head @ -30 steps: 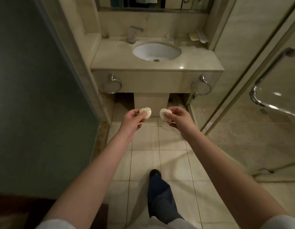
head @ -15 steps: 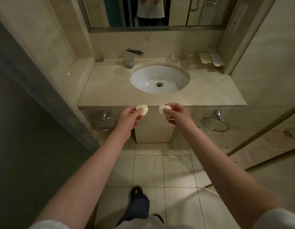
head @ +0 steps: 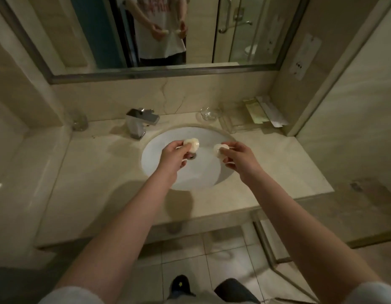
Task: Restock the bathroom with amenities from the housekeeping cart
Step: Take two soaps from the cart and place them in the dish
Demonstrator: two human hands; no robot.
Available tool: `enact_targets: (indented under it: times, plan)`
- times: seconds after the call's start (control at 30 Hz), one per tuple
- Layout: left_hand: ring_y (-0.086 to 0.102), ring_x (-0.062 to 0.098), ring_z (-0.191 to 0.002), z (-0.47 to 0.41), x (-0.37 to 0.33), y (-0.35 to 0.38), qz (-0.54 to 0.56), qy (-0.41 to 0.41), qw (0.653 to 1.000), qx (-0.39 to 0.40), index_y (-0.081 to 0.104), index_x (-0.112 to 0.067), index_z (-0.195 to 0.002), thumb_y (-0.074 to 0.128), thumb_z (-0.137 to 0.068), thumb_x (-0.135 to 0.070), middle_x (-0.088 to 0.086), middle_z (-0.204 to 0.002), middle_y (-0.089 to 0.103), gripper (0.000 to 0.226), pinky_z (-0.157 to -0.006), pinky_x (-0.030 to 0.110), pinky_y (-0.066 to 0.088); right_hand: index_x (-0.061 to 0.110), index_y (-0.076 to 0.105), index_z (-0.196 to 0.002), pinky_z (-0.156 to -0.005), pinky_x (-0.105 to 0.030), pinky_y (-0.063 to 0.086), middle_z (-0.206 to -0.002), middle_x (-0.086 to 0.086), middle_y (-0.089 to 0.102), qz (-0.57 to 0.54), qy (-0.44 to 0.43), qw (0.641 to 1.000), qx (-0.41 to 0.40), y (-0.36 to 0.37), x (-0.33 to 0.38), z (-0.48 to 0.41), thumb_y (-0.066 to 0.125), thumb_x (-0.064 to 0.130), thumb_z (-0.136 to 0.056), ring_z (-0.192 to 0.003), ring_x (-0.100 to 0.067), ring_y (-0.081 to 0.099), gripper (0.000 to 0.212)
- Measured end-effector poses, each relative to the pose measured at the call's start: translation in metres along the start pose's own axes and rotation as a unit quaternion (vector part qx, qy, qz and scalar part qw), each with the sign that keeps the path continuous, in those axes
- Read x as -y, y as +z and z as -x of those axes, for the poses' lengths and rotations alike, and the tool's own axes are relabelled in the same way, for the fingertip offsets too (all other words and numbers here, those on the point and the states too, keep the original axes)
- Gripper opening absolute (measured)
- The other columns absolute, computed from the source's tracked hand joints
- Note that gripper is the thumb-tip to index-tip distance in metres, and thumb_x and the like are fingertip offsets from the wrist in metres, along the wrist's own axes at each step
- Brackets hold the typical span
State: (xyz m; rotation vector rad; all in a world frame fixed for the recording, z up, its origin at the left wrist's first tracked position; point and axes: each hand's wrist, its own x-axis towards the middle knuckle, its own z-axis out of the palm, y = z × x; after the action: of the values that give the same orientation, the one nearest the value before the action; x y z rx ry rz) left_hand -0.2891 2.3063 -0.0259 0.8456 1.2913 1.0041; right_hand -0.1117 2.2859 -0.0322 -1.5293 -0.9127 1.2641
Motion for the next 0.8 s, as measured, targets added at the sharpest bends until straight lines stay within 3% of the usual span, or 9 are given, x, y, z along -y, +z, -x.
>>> enact_targets:
  times: [0.13,0.3,0.43,0.7,0.8]
  plan:
    - [0.055,0.009,-0.066,-0.063,-0.015,0.021,-0.013,-0.013,1.000,0.022,0.057,-0.017,-0.098,0.058,-0.090,-0.014,0.002,-0.088,0.060,0.008,-0.054,0.017,0.042,0.018,0.058,-0.081,-0.064,-0.025,0.044,-0.073,-0.001,0.060,-0.002,0.010,1.000,-0.015,-0.004,0.017,-0.065,0.066,0.008,-0.083,-0.060,-0.014,0.053,0.013]
    - [0.056,0.007,-0.066,-0.147,-0.023,0.047,-0.038,-0.033,0.999,-0.001,0.058,-0.022,-0.087,0.060,-0.088,-0.013,-0.002,-0.080,0.061,0.009,-0.060,0.021,0.038,0.017,0.055,-0.080,-0.062,-0.024,0.043,-0.072,0.000,0.061,0.016,0.027,1.000,0.002,-0.016,0.026,-0.153,0.067,0.009,-0.082,-0.058,-0.012,0.053,0.015]
    - [0.053,0.008,-0.064,-0.210,-0.026,0.076,-0.063,-0.049,0.996,-0.043,0.058,-0.015,-0.104,0.061,-0.087,-0.015,0.000,-0.078,0.060,0.018,-0.055,0.021,0.035,0.019,0.057,-0.084,-0.059,-0.023,0.043,-0.080,-0.001,0.062,0.043,0.037,0.998,0.023,-0.034,0.032,-0.231,0.068,0.013,-0.083,-0.061,-0.014,0.056,0.012]
    - [0.048,0.009,-0.060,-0.307,-0.026,0.118,-0.103,-0.093,0.985,-0.104,0.054,-0.014,-0.100,0.064,-0.086,-0.013,0.002,-0.073,0.058,0.018,-0.053,0.020,0.034,0.010,0.060,-0.094,-0.051,-0.014,0.042,-0.075,-0.002,0.060,0.110,0.057,0.990,0.065,-0.049,0.041,-0.354,0.065,0.005,-0.084,-0.059,-0.012,0.052,0.012]
    - [0.049,0.009,-0.061,-0.338,-0.023,0.124,-0.135,-0.094,0.981,-0.107,0.053,-0.013,-0.098,0.067,-0.084,-0.015,0.001,-0.075,0.058,0.020,-0.052,0.018,0.036,0.014,0.060,-0.078,-0.064,-0.021,0.047,-0.083,-0.008,0.063,0.187,0.030,0.980,0.063,-0.043,0.034,-0.391,0.074,0.008,-0.076,-0.069,-0.017,0.057,0.015]
